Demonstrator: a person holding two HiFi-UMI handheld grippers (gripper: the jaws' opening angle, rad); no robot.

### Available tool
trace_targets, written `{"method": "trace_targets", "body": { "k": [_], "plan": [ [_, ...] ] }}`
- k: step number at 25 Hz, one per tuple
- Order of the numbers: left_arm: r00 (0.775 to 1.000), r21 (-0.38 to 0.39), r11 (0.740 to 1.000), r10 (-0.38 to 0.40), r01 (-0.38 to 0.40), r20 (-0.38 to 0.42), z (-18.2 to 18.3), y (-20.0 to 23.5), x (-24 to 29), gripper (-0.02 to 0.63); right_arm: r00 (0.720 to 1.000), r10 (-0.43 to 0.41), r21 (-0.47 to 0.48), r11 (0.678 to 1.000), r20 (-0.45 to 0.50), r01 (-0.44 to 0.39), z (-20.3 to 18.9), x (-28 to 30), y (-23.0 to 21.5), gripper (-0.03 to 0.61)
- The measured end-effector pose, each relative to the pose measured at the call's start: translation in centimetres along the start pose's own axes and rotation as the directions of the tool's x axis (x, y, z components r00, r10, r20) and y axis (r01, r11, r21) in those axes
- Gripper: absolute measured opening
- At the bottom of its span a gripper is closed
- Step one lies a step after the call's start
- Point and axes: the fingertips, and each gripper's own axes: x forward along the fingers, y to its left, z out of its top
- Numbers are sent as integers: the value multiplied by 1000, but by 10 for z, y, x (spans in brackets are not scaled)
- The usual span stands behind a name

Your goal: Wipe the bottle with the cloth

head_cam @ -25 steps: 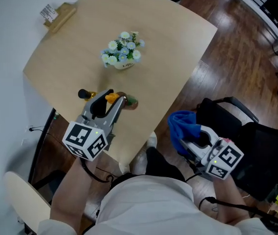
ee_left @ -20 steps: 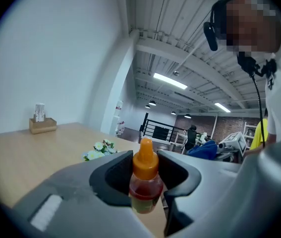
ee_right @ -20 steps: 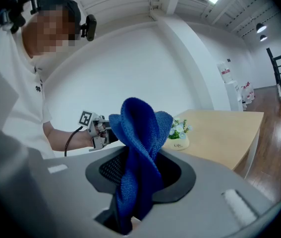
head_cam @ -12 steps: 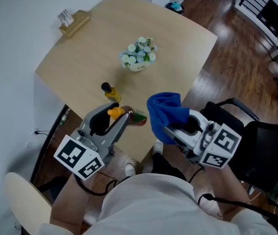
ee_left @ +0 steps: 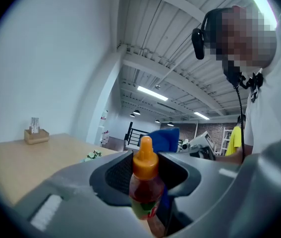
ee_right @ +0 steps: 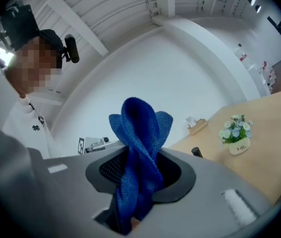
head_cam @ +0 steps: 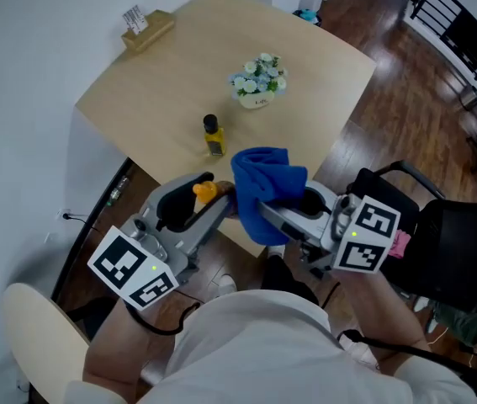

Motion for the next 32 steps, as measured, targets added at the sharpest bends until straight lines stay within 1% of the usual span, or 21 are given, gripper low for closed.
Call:
{"method": "trace_targets", "body": {
  "k": [3,5,8,11,13,16,18,21,24,26,32],
  "plan": [
    [1000,0,1000,-8,8,20,7,-8,-16,158,999,-39,44,998,-10,39,-22,-8,-2,138],
    [999,-10,1000,-11,11,32,10,-14,-24,158,997,-71,52,996,-24,73,-37,-17,-4,138],
    [999,-25,1000,-11,12,40,13,-22,-30,159,990,-131,50,990,-58,133,-58,-31,-11,138],
    [999,-48,999,-13,15,40,14,-20,-30,160,980,-186,22,982,-75,188,-64,-39,-14,138],
    [999,-58,998,-10,12,31,14,-18,-28,160,983,-174,-22,985,-54,173,-57,-40,1,138],
    [1000,-69,998,-6,8,21,11,-19,-25,160,996,-82,-127,989,-29,77,-45,-31,49,138],
    [1000,-79,997,-10,12,23,11,-22,-22,160,999,-32,-191,981,-44,24,-48,-20,76,138],
    [999,-92,996,-19,22,31,13,-27,-18,160,997,-7,-234,972,-74,-10,-61,-7,91,138],
    [999,-94,995,-28,31,36,16,-31,-19,160,995,-21,-226,974,-94,-1,-76,-9,85,138],
    [999,-89,995,-33,36,39,19,-34,-20,160,993,-44,-207,978,-114,20,-89,-16,76,138],
    [998,-70,996,-47,50,52,30,-34,-27,160,971,-155,-139,982,-181,131,-126,-45,38,138]
  ]
}}
